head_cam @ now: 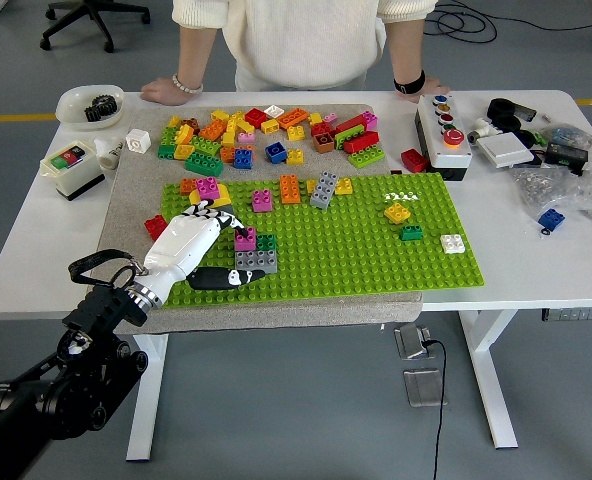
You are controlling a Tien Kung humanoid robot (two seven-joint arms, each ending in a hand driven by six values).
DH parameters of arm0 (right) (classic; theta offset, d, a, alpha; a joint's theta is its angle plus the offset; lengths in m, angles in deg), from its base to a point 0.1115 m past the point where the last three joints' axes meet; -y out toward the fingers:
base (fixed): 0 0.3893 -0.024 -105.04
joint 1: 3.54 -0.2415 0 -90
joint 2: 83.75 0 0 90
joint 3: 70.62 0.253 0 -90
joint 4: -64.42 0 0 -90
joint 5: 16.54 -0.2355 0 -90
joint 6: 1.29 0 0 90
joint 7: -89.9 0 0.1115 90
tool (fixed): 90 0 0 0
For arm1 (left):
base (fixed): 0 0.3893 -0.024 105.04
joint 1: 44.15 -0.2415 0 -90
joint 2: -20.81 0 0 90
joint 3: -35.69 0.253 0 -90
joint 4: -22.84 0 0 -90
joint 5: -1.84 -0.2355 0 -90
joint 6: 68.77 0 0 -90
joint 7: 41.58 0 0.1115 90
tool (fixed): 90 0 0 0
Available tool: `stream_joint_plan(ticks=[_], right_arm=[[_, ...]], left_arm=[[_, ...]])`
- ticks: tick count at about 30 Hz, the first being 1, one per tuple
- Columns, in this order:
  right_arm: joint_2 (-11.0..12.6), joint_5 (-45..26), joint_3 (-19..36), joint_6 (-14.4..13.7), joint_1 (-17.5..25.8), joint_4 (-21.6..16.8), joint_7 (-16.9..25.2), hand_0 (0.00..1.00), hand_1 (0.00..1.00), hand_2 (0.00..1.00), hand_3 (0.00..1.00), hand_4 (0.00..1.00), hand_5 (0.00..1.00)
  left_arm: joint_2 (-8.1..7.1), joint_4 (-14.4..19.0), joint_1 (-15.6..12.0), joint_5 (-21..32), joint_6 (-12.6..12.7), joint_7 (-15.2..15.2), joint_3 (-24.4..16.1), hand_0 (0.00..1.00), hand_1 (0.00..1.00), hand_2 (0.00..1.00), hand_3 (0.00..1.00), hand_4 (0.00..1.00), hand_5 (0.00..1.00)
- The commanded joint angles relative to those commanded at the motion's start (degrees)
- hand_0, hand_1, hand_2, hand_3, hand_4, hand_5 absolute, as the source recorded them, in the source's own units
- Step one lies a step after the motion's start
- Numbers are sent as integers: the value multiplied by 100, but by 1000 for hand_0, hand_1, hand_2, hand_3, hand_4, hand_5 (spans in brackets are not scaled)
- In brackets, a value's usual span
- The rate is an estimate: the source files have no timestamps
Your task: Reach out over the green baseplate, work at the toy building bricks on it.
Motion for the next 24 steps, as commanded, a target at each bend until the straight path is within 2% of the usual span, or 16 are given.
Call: stream_joint_plan(ticks=[14, 24], right_arm=[[-1, -29, -1, -11, -6, 0, 1, 745, 636, 679, 633, 857, 557], [0, -45, 1, -18, -5, 0, -2, 745, 637, 678, 633, 856, 556]], left_arm=[[-18, 172, -8, 0, -94, 8, 9, 922, 792, 768, 586, 998, 726], [-20, 259, -14, 0, -57, 4, -37, 922, 792, 765, 585, 998, 723]])
